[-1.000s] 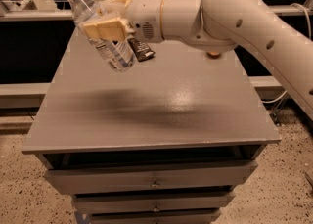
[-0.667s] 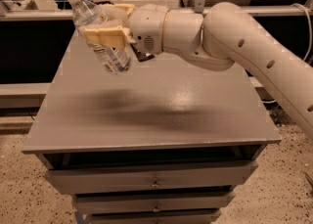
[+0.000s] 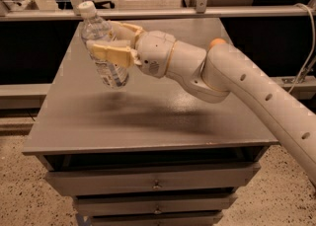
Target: Place blue plastic bottle upright
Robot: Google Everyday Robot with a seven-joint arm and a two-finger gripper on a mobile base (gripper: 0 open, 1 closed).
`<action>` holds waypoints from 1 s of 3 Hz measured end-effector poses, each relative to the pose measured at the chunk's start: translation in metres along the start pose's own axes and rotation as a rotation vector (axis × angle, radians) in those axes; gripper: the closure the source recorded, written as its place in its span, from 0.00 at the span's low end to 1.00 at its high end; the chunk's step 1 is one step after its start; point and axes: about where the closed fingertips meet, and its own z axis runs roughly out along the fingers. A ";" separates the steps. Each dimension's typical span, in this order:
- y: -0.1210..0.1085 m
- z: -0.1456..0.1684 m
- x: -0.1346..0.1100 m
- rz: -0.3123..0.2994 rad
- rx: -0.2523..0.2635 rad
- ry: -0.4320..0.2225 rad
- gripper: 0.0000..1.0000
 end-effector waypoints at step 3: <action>0.012 -0.022 0.036 0.070 -0.001 0.032 1.00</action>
Offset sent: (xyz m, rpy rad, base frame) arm -0.0122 -0.0187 -0.0481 -0.0520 0.0927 0.0045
